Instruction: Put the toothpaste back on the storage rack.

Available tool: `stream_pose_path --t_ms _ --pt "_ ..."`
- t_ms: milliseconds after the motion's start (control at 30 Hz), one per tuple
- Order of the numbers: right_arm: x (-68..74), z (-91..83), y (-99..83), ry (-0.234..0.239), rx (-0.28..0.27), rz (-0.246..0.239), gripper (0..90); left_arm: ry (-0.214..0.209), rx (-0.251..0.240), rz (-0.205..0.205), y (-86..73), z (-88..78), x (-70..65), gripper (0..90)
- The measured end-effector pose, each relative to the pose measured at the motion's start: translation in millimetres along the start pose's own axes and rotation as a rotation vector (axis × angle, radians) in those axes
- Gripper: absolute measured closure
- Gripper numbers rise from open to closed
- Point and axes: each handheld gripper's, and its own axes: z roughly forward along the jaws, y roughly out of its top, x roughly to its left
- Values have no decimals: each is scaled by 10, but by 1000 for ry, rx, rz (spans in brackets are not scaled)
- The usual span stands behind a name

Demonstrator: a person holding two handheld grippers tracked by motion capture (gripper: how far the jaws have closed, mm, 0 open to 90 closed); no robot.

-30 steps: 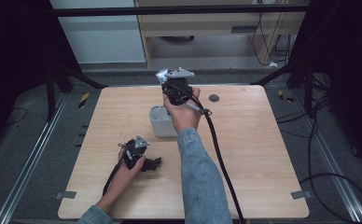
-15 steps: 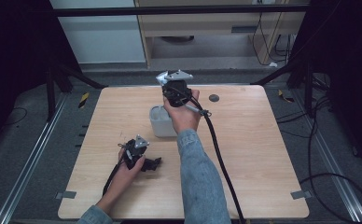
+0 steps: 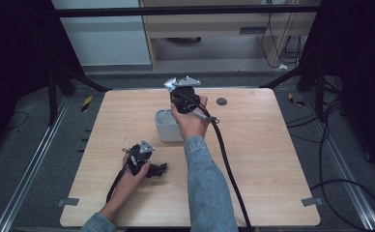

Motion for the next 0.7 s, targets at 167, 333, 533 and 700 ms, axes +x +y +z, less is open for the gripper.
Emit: stream_pose_path --t_ms 167,333,533,700 --pt "15 24 -13 2 5 -5 814 1 -1 0 0 1 0 0" --pt "31 61 -57 7 19 -4 814 0 0 0 0 0 0 0" --pt "33 100 -124 5 35 0 814 -1 0 0 1 1 1 0" --pt "48 124 -171 3 47 -2 814 -1 0 0 2 2 1 0"
